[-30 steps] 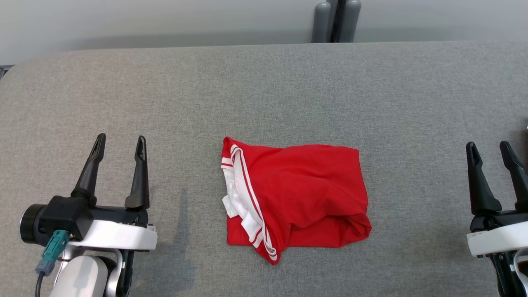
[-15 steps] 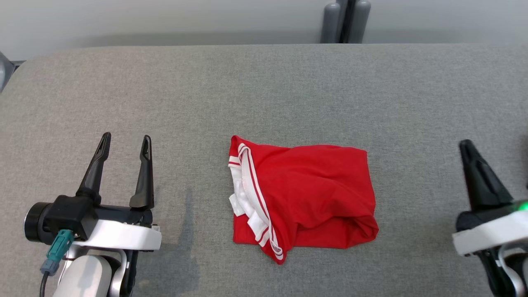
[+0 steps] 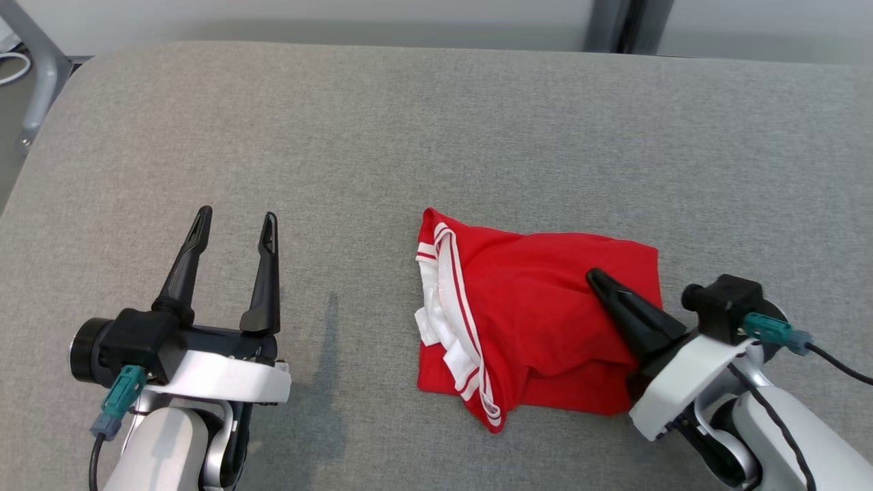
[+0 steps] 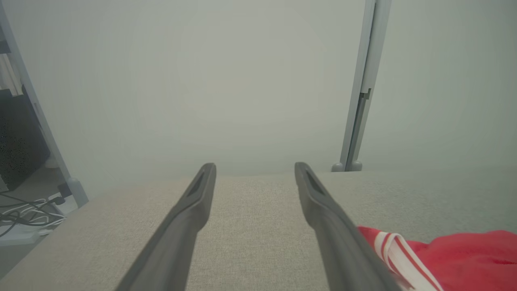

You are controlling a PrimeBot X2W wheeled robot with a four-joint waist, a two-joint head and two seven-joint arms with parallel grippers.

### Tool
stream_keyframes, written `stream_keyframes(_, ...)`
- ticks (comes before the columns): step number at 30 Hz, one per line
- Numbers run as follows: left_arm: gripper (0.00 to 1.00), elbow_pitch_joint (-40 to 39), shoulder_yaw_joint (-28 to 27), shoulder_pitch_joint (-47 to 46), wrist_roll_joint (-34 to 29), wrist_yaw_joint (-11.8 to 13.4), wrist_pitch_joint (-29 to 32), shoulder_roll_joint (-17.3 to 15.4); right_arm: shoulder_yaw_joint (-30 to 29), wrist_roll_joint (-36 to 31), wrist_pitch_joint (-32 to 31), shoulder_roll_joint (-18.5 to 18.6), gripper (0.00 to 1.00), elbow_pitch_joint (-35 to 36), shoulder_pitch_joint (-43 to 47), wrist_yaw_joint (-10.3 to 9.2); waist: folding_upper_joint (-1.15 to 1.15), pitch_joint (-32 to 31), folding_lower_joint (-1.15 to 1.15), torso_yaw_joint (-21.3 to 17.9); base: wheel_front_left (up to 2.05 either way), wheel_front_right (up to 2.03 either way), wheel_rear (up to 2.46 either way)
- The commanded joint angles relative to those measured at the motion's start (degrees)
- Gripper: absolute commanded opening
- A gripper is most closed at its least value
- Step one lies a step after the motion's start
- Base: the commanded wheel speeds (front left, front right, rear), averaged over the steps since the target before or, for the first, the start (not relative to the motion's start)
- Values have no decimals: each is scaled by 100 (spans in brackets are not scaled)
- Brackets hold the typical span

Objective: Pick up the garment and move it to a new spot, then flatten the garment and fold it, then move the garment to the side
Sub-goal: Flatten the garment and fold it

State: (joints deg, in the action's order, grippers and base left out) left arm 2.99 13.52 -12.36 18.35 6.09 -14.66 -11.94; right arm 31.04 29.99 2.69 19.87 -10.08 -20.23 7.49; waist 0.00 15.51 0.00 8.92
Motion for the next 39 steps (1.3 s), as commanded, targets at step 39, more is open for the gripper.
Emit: stream_keyframes(39, 100, 61, -413, 113, -130, -109, -43, 25, -1768, 98, 1179, -491, 0, 285, 729, 1, 0, -167, 0, -389, 0, 0, 0)
